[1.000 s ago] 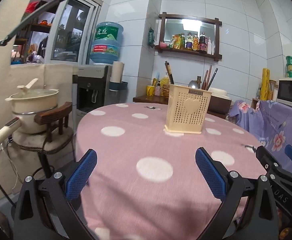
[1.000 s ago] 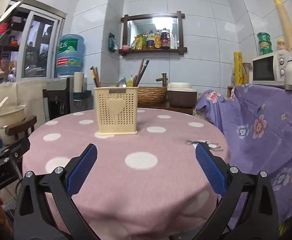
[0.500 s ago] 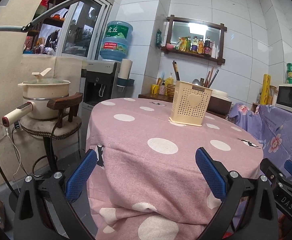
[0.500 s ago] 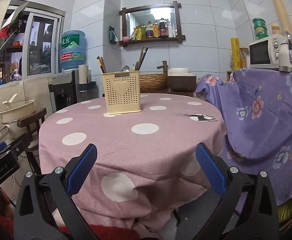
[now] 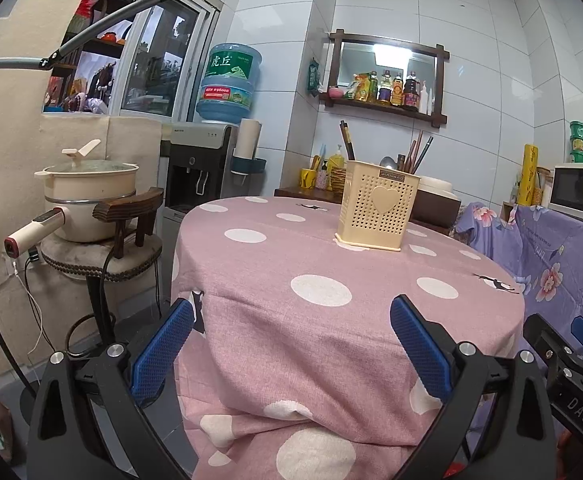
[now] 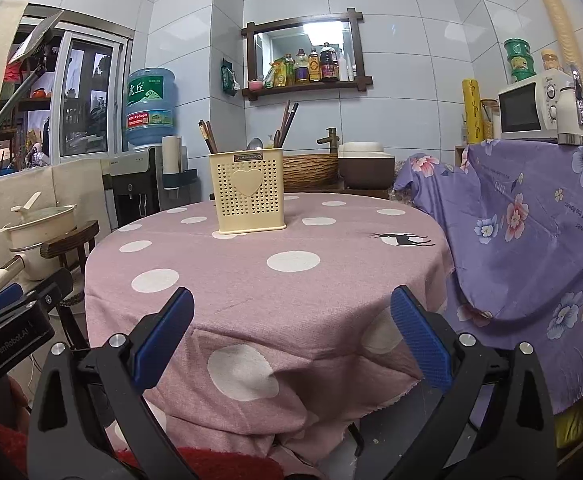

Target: Organize utensils

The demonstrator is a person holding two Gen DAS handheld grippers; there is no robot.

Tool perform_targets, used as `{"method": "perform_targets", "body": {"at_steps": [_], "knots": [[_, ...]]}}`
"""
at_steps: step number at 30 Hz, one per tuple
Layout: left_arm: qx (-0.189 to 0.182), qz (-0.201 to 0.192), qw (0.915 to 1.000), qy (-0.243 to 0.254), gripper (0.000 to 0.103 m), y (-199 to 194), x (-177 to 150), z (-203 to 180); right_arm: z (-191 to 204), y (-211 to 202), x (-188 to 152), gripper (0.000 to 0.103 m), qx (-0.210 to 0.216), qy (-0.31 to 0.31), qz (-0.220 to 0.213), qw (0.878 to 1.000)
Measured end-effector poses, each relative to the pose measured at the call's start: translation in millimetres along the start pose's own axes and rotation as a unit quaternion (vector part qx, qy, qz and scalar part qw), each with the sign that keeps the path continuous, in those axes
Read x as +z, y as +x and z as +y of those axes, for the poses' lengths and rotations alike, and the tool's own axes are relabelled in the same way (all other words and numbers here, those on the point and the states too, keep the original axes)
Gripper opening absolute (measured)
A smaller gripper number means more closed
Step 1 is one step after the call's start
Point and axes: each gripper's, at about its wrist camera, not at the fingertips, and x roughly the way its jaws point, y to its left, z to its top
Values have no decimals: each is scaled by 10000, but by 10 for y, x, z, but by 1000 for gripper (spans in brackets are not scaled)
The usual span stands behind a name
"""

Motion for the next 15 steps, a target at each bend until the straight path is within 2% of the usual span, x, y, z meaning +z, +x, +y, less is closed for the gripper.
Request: {"method": "perform_targets", "body": {"at_steps": [15], "knots": [[4,10,10000,-3,98,-1,-4,3,-7,-9,-3,97,28,-27,23,10000]]}}
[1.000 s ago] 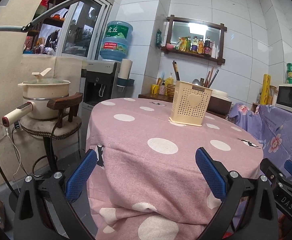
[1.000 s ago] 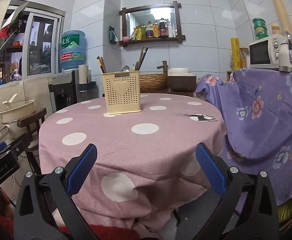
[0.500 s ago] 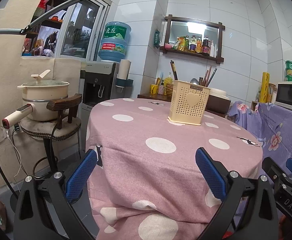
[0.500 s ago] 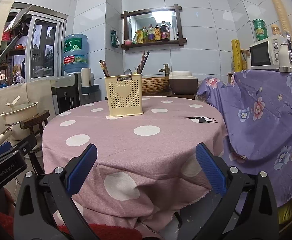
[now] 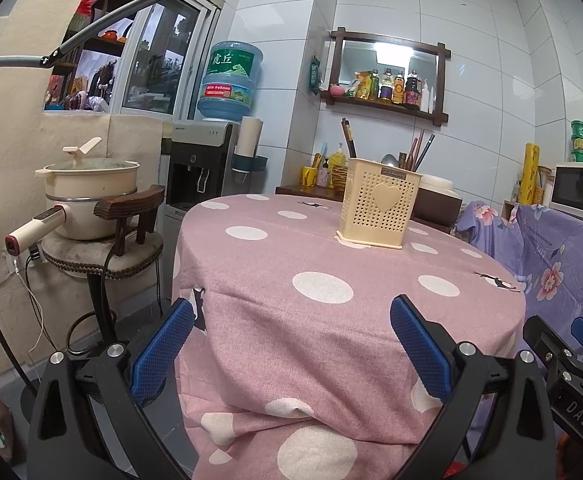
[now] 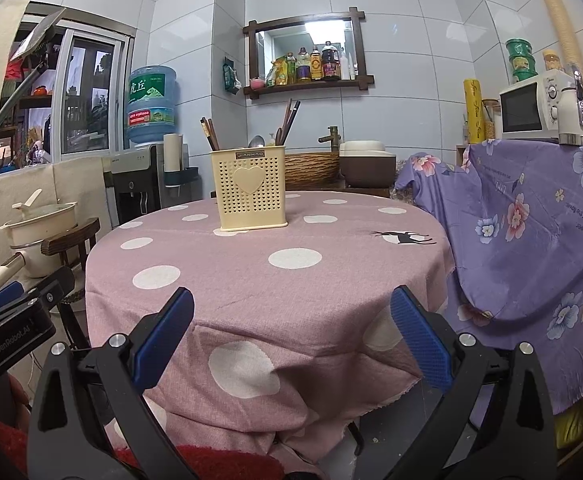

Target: Organize utensils

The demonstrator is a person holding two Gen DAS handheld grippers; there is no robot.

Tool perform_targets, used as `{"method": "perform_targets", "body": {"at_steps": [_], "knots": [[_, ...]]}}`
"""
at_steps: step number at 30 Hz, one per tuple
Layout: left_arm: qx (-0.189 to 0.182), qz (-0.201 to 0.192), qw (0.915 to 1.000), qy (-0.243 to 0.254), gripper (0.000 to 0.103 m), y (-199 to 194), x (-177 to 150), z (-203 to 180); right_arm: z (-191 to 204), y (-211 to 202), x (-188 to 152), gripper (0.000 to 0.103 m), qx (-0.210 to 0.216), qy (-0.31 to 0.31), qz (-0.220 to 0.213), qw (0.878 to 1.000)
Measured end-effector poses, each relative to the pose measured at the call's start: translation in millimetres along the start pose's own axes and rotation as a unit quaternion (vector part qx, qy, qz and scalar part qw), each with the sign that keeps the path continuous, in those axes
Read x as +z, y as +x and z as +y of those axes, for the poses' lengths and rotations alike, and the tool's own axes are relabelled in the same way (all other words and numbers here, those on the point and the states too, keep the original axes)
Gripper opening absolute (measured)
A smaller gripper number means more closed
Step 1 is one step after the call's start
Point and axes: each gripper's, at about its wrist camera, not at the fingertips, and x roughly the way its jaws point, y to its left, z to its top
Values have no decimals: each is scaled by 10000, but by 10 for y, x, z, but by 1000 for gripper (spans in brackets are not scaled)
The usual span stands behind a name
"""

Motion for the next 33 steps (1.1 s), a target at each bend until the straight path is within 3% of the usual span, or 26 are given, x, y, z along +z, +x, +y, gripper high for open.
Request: {"method": "perform_targets", "body": {"at_steps": [33], "knots": [[-26,172,9998,4,98,-20,-99,101,5,10,-31,97,1,-1,23,10000]]}}
